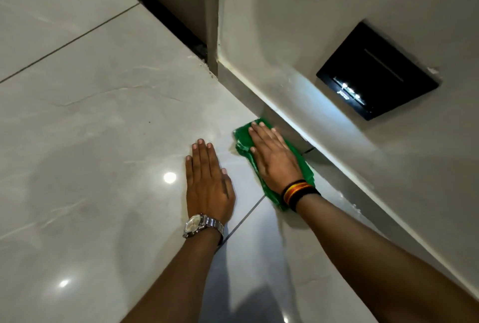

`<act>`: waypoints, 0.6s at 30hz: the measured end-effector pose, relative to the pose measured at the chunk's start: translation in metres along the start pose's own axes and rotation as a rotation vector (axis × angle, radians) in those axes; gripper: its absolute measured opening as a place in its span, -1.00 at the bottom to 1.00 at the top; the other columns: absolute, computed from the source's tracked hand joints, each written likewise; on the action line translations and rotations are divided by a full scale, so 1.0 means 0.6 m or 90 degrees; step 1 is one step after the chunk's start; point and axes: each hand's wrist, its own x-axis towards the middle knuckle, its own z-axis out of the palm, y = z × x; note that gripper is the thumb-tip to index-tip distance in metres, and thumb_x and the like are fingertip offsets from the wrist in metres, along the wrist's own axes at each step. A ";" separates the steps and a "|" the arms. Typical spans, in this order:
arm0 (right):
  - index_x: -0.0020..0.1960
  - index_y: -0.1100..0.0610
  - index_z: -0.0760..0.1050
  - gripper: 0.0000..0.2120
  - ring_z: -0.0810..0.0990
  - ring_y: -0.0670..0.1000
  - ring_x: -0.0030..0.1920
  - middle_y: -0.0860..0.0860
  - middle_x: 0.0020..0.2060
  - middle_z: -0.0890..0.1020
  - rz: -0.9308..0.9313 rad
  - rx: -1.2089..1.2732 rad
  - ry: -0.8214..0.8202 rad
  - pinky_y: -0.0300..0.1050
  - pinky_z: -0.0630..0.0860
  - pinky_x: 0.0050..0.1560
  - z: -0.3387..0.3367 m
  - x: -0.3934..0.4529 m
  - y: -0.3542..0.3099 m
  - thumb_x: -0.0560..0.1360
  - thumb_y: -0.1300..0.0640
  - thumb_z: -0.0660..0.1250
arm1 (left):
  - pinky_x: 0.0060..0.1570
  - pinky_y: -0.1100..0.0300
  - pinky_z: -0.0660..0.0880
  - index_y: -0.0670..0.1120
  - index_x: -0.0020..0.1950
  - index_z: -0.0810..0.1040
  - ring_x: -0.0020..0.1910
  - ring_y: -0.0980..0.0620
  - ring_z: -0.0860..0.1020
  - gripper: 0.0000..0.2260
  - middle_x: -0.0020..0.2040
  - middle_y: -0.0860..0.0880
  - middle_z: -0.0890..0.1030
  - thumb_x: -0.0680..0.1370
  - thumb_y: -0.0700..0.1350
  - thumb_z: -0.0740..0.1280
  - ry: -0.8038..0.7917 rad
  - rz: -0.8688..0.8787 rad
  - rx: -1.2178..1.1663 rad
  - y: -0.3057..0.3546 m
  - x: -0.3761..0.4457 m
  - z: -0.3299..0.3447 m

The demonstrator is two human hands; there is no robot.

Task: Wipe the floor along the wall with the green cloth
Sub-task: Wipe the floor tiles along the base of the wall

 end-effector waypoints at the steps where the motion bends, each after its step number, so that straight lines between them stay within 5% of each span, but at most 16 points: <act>1: 0.61 0.08 0.21 -0.53 0.18 0.01 0.63 0.01 0.61 0.28 0.002 -0.002 -0.002 0.05 0.04 0.68 0.002 0.016 -0.005 0.73 0.02 0.07 | 0.68 -0.17 0.01 -0.29 0.69 0.09 0.72 -0.20 0.06 -0.41 0.71 -0.26 0.11 0.68 -0.10 0.02 -0.001 0.001 -0.001 0.001 0.001 0.000; 6: 0.63 0.09 0.17 -0.51 0.12 0.04 0.65 0.04 0.63 0.23 -0.019 0.003 -0.023 0.02 -0.01 0.68 0.009 0.118 -0.048 0.73 -0.01 0.04 | 0.68 -0.15 0.01 -0.28 0.70 0.09 0.71 -0.20 0.07 -0.40 0.71 -0.26 0.11 0.68 -0.08 0.02 0.001 0.003 0.006 0.002 0.002 0.002; 13: 0.64 0.08 0.13 -0.39 0.09 -0.03 0.66 0.00 0.64 0.21 0.040 -0.010 -0.016 0.10 0.04 0.67 -0.016 -0.137 0.047 0.68 -0.13 0.15 | 0.69 -0.15 -0.01 -0.28 0.70 0.10 0.71 -0.21 0.08 -0.42 0.71 -0.27 0.12 0.69 -0.07 0.01 -0.003 0.010 -0.004 -0.001 0.001 0.004; 18: 0.62 0.11 0.18 -0.41 0.17 0.02 0.64 0.03 0.61 0.28 -0.007 -0.012 -0.015 0.07 0.06 0.67 -0.015 -0.057 0.031 0.68 -0.13 0.17 | 0.68 -0.16 0.00 -0.29 0.69 0.11 0.70 -0.25 0.09 -0.41 0.70 -0.29 0.12 0.70 -0.05 0.03 -0.022 0.051 0.016 -0.019 0.008 0.000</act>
